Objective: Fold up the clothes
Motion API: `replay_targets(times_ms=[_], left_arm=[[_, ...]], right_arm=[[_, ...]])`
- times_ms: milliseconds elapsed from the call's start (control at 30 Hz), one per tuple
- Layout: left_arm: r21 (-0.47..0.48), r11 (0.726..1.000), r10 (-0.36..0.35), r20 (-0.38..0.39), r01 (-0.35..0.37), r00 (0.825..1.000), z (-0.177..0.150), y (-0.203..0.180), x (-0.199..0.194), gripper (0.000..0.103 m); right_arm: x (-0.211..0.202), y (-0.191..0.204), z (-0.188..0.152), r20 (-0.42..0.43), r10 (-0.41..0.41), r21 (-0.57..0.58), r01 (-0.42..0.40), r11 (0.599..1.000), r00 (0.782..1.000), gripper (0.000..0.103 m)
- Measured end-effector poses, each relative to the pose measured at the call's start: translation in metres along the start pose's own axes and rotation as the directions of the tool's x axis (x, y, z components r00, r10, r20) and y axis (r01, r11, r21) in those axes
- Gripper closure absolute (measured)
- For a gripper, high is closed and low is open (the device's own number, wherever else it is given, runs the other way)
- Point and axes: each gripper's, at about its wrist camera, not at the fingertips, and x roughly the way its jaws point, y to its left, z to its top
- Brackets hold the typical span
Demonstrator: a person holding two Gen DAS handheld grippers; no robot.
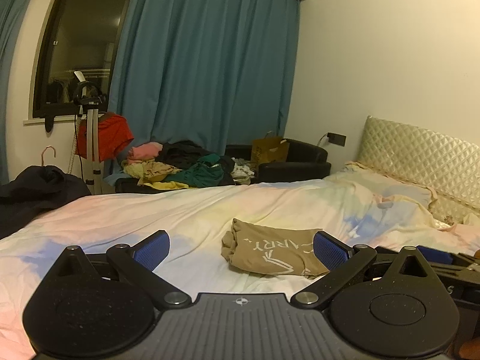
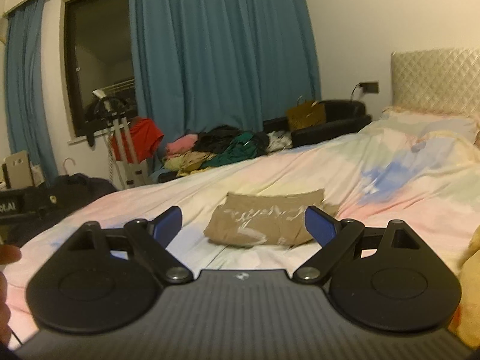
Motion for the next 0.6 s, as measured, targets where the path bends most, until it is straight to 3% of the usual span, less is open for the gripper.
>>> replay_targets(times_ms=[200,600], left_arm=[[0.069,0.997,0.027,-0.013,-0.026,1.0,-0.016,-0.008,0.006,0.0],[0.033,0.999,0.026,-0.033,-0.025,0.999,-0.024,-0.002,0.014,0.0]], right_arm=[[0.004,0.007,-0.009,0.004,-0.026,-0.043,0.026,0.999,1.0,0.013],[0.012,0.004,-0.013,-0.034,-0.083,-0.031,0.082,0.996,0.996,0.013]])
